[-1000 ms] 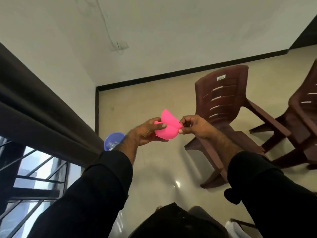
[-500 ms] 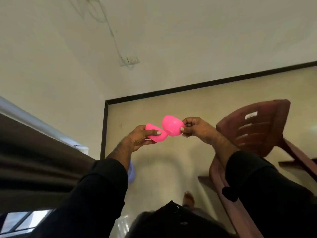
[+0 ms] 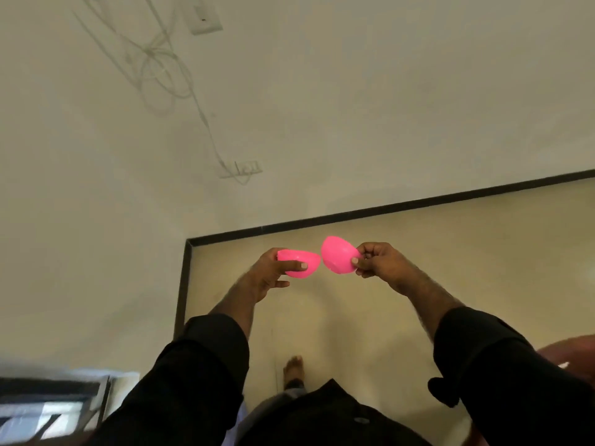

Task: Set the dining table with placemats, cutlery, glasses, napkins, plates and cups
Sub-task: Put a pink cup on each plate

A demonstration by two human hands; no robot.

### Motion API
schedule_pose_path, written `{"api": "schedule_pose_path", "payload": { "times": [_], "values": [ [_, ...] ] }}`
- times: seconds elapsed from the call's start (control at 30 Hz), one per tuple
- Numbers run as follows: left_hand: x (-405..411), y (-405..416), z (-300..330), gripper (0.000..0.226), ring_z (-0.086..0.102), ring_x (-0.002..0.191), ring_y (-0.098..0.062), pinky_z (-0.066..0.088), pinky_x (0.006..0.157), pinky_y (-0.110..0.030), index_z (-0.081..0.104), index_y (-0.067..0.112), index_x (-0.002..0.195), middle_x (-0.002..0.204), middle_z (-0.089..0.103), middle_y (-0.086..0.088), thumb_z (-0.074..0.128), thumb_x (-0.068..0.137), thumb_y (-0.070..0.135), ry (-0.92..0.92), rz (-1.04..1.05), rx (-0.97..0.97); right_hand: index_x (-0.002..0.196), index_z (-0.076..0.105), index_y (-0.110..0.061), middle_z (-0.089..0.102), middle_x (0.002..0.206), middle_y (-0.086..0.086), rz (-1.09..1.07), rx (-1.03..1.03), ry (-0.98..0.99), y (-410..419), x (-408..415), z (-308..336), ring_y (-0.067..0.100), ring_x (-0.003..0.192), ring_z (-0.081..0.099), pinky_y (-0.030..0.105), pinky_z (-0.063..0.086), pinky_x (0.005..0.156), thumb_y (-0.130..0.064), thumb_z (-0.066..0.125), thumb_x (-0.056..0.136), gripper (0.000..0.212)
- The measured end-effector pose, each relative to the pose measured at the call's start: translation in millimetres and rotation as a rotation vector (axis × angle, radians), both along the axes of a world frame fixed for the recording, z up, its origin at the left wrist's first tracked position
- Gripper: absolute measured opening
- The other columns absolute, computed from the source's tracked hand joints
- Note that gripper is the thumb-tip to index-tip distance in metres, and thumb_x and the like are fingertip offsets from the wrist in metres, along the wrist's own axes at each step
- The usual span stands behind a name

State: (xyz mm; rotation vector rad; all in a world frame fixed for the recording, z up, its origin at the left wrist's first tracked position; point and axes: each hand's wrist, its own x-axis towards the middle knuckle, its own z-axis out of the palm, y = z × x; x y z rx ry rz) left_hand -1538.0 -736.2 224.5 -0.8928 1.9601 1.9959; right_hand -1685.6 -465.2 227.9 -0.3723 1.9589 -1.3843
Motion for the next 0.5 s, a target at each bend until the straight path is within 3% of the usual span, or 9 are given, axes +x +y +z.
{"api": "schedule_pose_path", "payload": {
  "times": [0.23, 0.4, 0.5],
  "values": [
    [-175.7, -24.4, 1.2, 0.085, 0.064, 0.122, -0.026, 0.060, 0.089, -0.043, 0.061, 0.024, 0.135, 0.132, 0.067, -0.005, 0.094, 0.058, 0.041, -0.060, -0.273, -0.028, 0.101, 0.070, 0.005, 0.070, 0.078, 0.011, -0.282, 0.041, -0.060, 18.5, -94.5, -12.9, 0.018, 0.072, 0.066, 0.030, 0.058, 0.069, -0.006, 0.077, 0.093, 0.016],
    [-301.5, 31.0, -1.4, 0.081, 0.064, 0.120, -0.027, 0.060, 0.099, -0.050, 0.062, 0.028, 0.129, 0.131, 0.065, -0.005, 0.092, 0.055, 0.041, -0.041, -0.469, -0.008, 0.095, 0.070, 0.002, 0.070, 0.077, 0.014, -0.452, 0.068, -0.102, 71.7, -164.4, -33.0, 0.019, 0.071, 0.065, 0.028, 0.057, 0.066, -0.005, 0.076, 0.093, 0.009],
    [-375.5, 74.3, -9.6, 0.073, 0.064, 0.119, -0.025, 0.060, 0.098, -0.048, 0.063, 0.030, 0.126, 0.128, 0.066, -0.004, 0.092, 0.059, 0.038, -0.057, -0.575, -0.009, 0.093, 0.070, 0.000, 0.068, 0.077, 0.015, -0.546, 0.052, -0.132, 106.6, -213.4, -47.7, 0.018, 0.068, 0.063, 0.026, 0.056, 0.064, -0.004, 0.075, 0.094, 0.006]
  ]
}}
